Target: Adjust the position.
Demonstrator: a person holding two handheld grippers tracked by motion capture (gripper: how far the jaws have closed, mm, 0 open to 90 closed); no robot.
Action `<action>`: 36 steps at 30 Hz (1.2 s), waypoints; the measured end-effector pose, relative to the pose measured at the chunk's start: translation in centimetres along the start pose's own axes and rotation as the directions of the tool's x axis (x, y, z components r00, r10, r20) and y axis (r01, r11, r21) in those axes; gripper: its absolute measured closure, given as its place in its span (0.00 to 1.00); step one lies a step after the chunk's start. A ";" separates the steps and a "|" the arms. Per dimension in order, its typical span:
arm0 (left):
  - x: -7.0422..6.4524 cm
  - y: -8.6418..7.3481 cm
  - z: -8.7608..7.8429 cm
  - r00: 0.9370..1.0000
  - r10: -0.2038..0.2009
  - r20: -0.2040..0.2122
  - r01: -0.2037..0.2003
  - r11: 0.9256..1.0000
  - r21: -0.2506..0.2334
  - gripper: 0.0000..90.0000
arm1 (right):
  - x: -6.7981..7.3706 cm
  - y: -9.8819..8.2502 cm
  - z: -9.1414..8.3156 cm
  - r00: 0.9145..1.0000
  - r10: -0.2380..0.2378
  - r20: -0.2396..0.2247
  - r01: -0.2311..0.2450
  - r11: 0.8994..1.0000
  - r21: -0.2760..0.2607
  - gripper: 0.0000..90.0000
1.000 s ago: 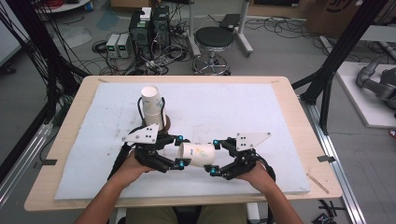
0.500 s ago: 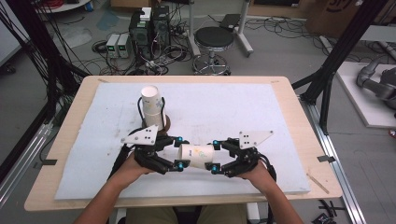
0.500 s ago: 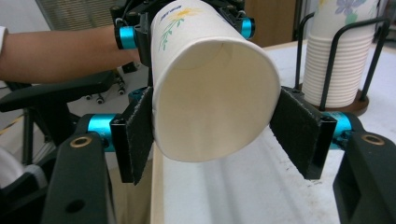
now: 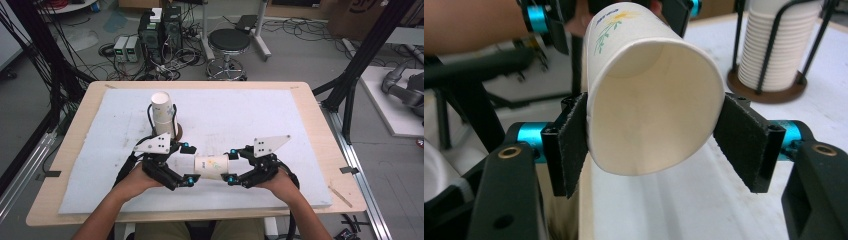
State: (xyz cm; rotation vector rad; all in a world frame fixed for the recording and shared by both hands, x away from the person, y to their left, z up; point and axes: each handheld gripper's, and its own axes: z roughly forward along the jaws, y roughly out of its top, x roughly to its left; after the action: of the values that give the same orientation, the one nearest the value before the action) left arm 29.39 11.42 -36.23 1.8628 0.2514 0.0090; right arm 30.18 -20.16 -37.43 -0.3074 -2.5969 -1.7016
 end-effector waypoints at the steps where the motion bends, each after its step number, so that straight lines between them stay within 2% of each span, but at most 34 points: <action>1: 0.0 0.1 0.0 1.000 0.006 -0.007 -0.006 1.000 0.010 0.14 | 0.0 0.2 0.0 1.000 -0.003 0.001 0.003 1.000 0.011 0.36; 6: -0.1 0.5 0.0 0.999 0.026 -0.026 -0.025 0.997 0.067 0.14 | -0.1 1.5 -0.2 0.999 -0.031 0.030 0.027 0.994 0.108 0.36; 8: -0.1 0.7 0.1 0.999 0.041 -0.027 -0.038 0.995 0.090 0.15 | -0.2 2.3 -0.3 0.997 -0.057 0.042 0.050 0.986 0.159 0.36; 9: 0.0 0.8 0.1 0.999 0.046 -0.024 -0.044 0.994 0.098 0.15 | -0.2 2.3 -0.3 0.997 -0.057 0.042 0.050 0.986 0.159 0.36; 10: 0.0 1.1 0.1 0.998 0.057 -0.031 -0.053 0.991 0.119 0.15 | -0.2 2.9 -0.3 0.997 -0.069 0.045 0.059 0.979 0.194 0.36; 13: 0.0 1.3 0.2 0.997 0.067 -0.037 -0.061 0.988 0.142 0.15 | -0.2 3.8 -0.1 0.995 -0.093 0.048 0.077 0.963 0.258 0.36; 16: 0.1 1.4 0.3 0.997 0.073 -0.039 -0.066 0.985 0.163 0.15 | -0.1 4.4 0.0 0.993 -0.107 0.046 0.089 0.953 0.288 0.36; 17: 0.1 1.5 0.4 0.997 0.072 -0.041 -0.064 0.983 0.170 0.15 | -0.1 4.9 0.1 0.992 -0.121 0.045 0.101 0.943 0.316 0.36; 19: 0.1 1.6 0.5 0.996 0.078 -0.041 -0.069 0.980 0.187 0.15 | -0.1 5.1 0.1 0.991 -0.127 0.046 0.105 0.940 0.325 0.36; 20: 0.1 1.7 0.6 0.996 0.080 -0.042 -0.070 0.977 0.199 0.15 | 0.0 5.6 0.2 0.989 -0.141 0.049 0.116 0.930 0.350 0.36; 21: 0.1 1.7 0.6 0.996 0.080 -0.042 -0.070 0.977 0.199 0.16 | 0.0 5.6 0.2 0.989 -0.141 0.049 0.116 0.930 0.350 0.36; 22: 0.1 1.7 0.7 0.996 0.082 -0.040 -0.072 0.975 0.210 0.16 | 0.1 6.2 0.4 0.985 -0.164 0.046 0.134 0.914 0.384 0.36; 24: 0.1 1.8 0.8 0.996 0.080 -0.038 -0.070 0.973 0.219 0.16 | 0.2 6.5 0.7 0.982 -0.182 0.046 0.147 0.899 0.412 0.36; 25: 0.1 1.9 1.0 0.995 0.090 -0.034 -0.079 0.968 0.239 0.16 | 0.3 6.8 0.8 0.981 -0.188 0.042 0.153 0.893 0.424 0.36; 26: 0.1 2.0 1.1 0.995 0.091 -0.032 -0.080 0.966 0.247 0.16 | 0.3 7.0 0.9 0.980 -0.193 0.038 0.158 0.887 0.434 0.36; 27: 0.1 2.0 1.1 0.995 0.091 -0.032 -0.080 0.966 0.247 0.17 | 0.3 7.0 0.9 0.980 -0.193 0.038 0.158 0.887 0.434 0.36; 28: 0.1 2.1 1.3 0.995 0.094 -0.026 -0.084 0.961 0.263 0.17 | 0.4 7.3 1.3 0.978 -0.204 0.033 0.166 0.872 0.461 0.36; 30: 0.1 2.1 1.5 0.995 0.095 -0.026 -0.084 0.960 0.267 0.17 | 0.4 7.6 1.6 0.976 -0.214 0.028 0.174 0.857 0.485 0.36; 31: 0.1 2.2 1.6 0.995 0.098 -0.025 -0.088 0.957 0.275 0.17 | 0.4 7.6 1.6 0.976 -0.214 0.028 0.174 0.857 0.485 0.36; 33: 0.1 2.2 1.7 0.995 0.101 -0.022 -0.090 0.954 0.287 0.17 | 0.5 7.9 1.9 0.975 -0.223 0.021 0.182 0.843 0.506 0.36; 34: 0.1 2.2 1.9 0.995 0.099 -0.021 -0.088 0.952 0.294 0.17 | 0.5 8.2 2.2 0.973 -0.232 0.018 0.188 0.827 0.530 0.36; 35: 0.2 2.2 1.9 0.994 0.103 -0.020 -0.092 0.949 0.301 0.17 | 0.5 8.2 2.2 0.973 -0.232 0.018 0.188 0.827 0.530 0.36; 36: 0.2 2.2 2.1 0.995 0.100 -0.019 -0.089 0.946 0.312 0.18 | 0.6 8.5 2.4 0.970 -0.241 0.013 0.195 0.815 0.545 0.36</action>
State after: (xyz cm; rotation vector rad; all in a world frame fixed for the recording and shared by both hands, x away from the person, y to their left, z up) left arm 30.24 8.82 -34.85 2.1897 0.1946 0.0714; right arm 31.32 -14.58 -30.67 -0.0570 -3.1250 -0.9203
